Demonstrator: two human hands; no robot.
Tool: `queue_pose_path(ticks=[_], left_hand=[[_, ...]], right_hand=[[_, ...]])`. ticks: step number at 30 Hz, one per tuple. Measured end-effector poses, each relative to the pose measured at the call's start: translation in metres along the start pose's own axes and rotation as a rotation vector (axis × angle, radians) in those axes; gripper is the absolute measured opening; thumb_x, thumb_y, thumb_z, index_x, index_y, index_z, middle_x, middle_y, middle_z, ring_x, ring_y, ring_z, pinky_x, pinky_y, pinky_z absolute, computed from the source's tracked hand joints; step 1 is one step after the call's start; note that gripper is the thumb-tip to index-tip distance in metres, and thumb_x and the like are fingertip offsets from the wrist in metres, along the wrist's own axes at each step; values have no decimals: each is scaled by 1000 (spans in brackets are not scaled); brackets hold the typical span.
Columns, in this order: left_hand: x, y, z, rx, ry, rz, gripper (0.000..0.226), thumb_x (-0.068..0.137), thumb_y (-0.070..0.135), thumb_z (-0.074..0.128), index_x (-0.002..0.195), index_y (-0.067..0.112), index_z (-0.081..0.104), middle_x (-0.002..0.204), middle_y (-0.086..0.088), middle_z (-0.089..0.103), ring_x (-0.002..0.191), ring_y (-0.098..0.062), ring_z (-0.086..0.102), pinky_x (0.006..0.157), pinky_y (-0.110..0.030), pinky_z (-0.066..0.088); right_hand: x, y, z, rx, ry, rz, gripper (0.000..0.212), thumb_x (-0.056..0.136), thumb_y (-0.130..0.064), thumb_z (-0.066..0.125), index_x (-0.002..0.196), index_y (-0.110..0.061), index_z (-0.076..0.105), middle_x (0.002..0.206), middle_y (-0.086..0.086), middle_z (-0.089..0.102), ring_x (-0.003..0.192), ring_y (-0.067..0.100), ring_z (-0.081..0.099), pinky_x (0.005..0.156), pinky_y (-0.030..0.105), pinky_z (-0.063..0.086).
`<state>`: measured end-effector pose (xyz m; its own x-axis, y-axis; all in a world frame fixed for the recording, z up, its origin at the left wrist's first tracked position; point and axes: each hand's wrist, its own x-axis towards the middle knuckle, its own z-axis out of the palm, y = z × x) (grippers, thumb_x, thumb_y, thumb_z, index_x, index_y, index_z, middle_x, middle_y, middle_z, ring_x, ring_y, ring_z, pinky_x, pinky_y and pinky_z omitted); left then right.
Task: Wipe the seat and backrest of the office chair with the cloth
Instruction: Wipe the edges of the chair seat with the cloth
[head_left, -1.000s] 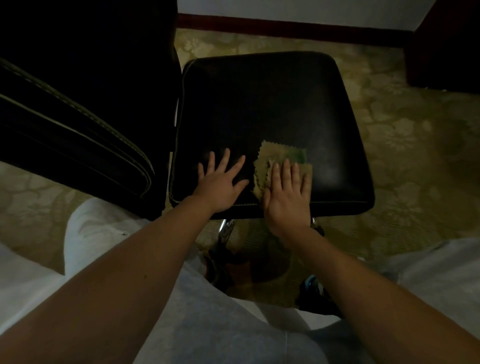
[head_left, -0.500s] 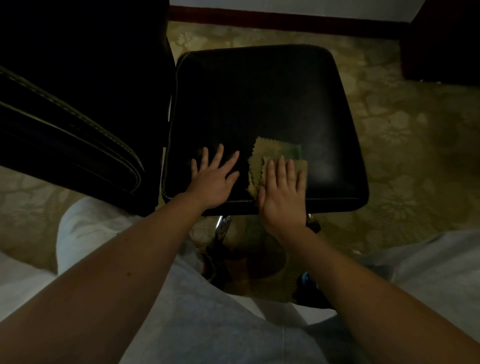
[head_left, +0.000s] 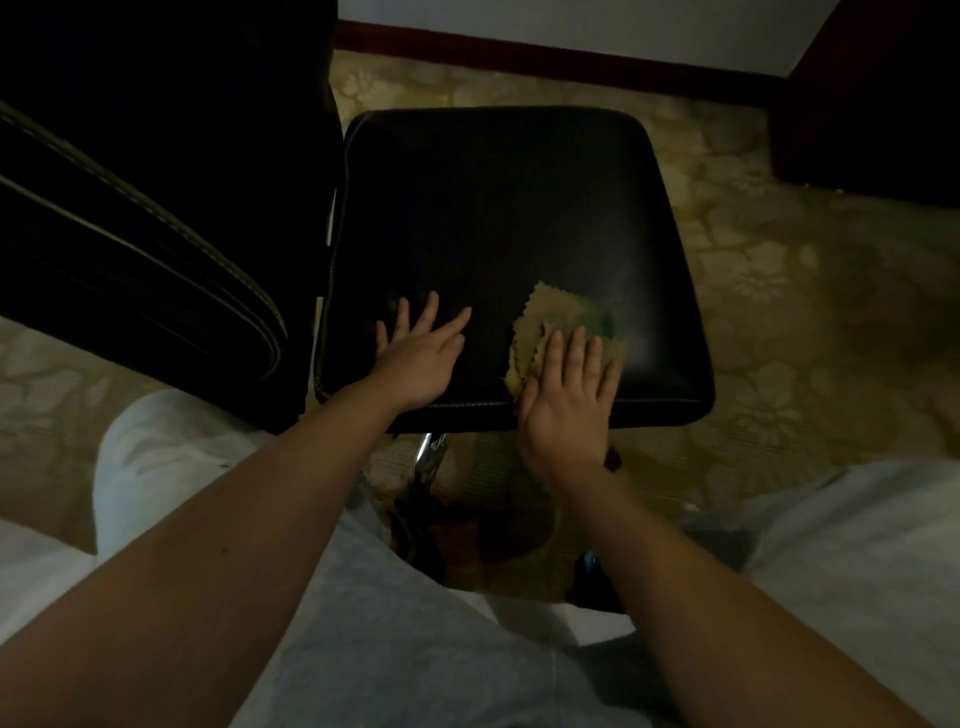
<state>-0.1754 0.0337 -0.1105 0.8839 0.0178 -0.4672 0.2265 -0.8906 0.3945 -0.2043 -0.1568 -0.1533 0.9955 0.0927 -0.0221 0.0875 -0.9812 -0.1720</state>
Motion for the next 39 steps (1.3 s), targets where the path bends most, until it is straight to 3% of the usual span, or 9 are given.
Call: queue_pose_path(ticks=[4,9,16,19,23,25,28,31,39], left_hand=[[1,5,-11,-142,-37,-39,48,112,39,16,159,42,15,170,2,-7,154,-28,-20,121,-51,-17],[-12,0,-29,-435,-43,-123,49,111,47,18,159,44,13,170,-1,-3,154,-35,-14,123,-48,-9],[-7,-6,-20,-352,-68,-9,49,112,37,17,161,34,11,171,1,3,156,-25,-11,122,-44,-12],[-3,-7,-20,-387,-48,-37,49,112,39,22,160,37,17,171,-1,5,157,-29,-5,126,-46,-5],[-10,-7,-23,-633,97,-43,47,110,38,33,157,37,31,166,-5,23,152,-27,24,124,-40,21],[-16,-6,-18,-510,203,-4,48,111,34,32,159,29,28,166,-6,25,153,-25,21,124,-39,19],[-30,6,4,-67,395,115,51,111,29,29,160,21,23,168,-8,17,157,-26,4,127,-45,3],[-37,36,25,119,320,260,51,110,30,26,160,19,23,169,-8,15,157,-28,0,125,-45,-5],[-6,71,69,276,292,113,63,108,44,20,162,19,-2,171,-7,-4,157,-27,-7,123,-47,-10]], right_hand=[[-9,-26,2,-10,-85,-132,66,101,-41,8,160,-12,3,167,15,0,154,32,-6,122,51,-9],[12,10,-6,-63,-108,-427,68,101,-49,10,160,-16,13,167,10,10,154,26,1,124,47,-1],[15,7,-11,-94,-146,-112,68,101,-47,4,159,-14,-4,167,9,-9,153,27,-15,123,49,-9],[9,-14,-11,-85,-176,-163,65,105,-44,11,159,-13,-8,167,10,-11,153,29,-16,123,50,-11],[13,-31,-15,-9,-223,-324,65,106,-46,18,160,-15,-3,167,10,-8,153,27,-14,123,46,-12],[22,-23,-26,179,-225,-404,62,107,-44,26,160,-19,6,168,6,0,154,22,-9,124,41,-8],[41,13,-37,320,-47,-344,56,107,-39,30,159,-22,17,167,4,9,154,21,-2,125,42,-2],[66,52,-41,173,-70,-204,55,108,-39,28,160,-26,14,168,5,4,154,27,-6,124,49,-3],[89,63,-33,-16,-251,-245,55,107,-46,20,159,-37,5,168,1,-6,153,29,-13,119,57,-9]])
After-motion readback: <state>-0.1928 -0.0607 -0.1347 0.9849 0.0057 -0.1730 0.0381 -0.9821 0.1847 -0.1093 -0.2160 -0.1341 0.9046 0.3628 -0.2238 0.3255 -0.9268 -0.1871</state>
